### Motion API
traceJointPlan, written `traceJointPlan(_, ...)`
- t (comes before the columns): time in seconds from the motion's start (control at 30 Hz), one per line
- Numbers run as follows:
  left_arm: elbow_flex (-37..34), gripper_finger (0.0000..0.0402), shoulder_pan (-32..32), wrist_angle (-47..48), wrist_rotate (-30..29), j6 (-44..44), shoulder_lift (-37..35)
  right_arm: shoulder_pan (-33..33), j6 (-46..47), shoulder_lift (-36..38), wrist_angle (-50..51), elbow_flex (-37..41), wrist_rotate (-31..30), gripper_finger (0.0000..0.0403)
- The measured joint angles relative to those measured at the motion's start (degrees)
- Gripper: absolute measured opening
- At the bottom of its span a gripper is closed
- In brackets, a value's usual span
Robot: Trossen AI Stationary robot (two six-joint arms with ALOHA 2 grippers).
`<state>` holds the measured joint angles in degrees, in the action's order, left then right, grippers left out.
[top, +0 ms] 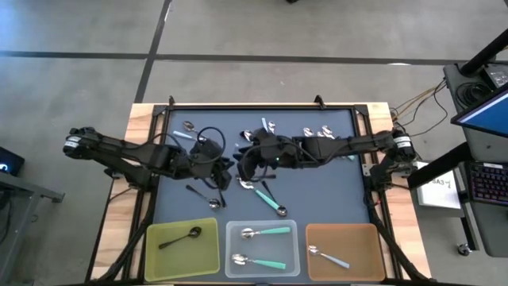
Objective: Sort silverware by color (type)
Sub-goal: Put the blue spoon into the orange bin
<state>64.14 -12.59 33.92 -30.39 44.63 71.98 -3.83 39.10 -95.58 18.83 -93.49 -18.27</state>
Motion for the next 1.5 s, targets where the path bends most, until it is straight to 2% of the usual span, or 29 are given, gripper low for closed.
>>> traceJointPlan(0.73,-0.04,0.0018,-0.08,-6.96,-1.62,-0.78,0.14,0.98,-3.05,0.01,-0.31,0.0,0.02,0.0134)
traceJointPlan(0.87,-0.04,0.0018,-0.03,-7.28,-1.67,-0.8,0.14,1.56,-3.25,-0.01,-0.37,0.0,-0.06,0.0104)
traceJointPlan(1.03,-0.09,0.0025,0.0,-7.78,-1.89,-1.06,0.21,2.13,-5.37,-0.01,-1.27,-0.15,1.29,0.003)
traceJointPlan(1.2,-0.09,0.0043,0.01,-7.6,-1.91,-0.95,0.21,2.4,-6.31,-0.01,-0.83,-0.15,1.76,0.0029)
traceJointPlan(1.3,-0.09,0.0053,-0.04,-7.57,-1.64,-0.84,0.18,3.07,-7.66,-0.01,1.49,-0.14,1.86,0.0029)
traceJointPlan(1.43,-0.09,0.0067,-0.17,-7.58,-0.88,-1.75,-0.59,5.15,-8.48,0.78,13.04,-1.55,1.6,0.0029)
traceJointPlan(1.5,-0.09,0.0072,-0.12,-7.2,-0.03,-2.0,-1.04,5.84,-8.47,2.38,20.14,-2.35,3.56,0.0029)
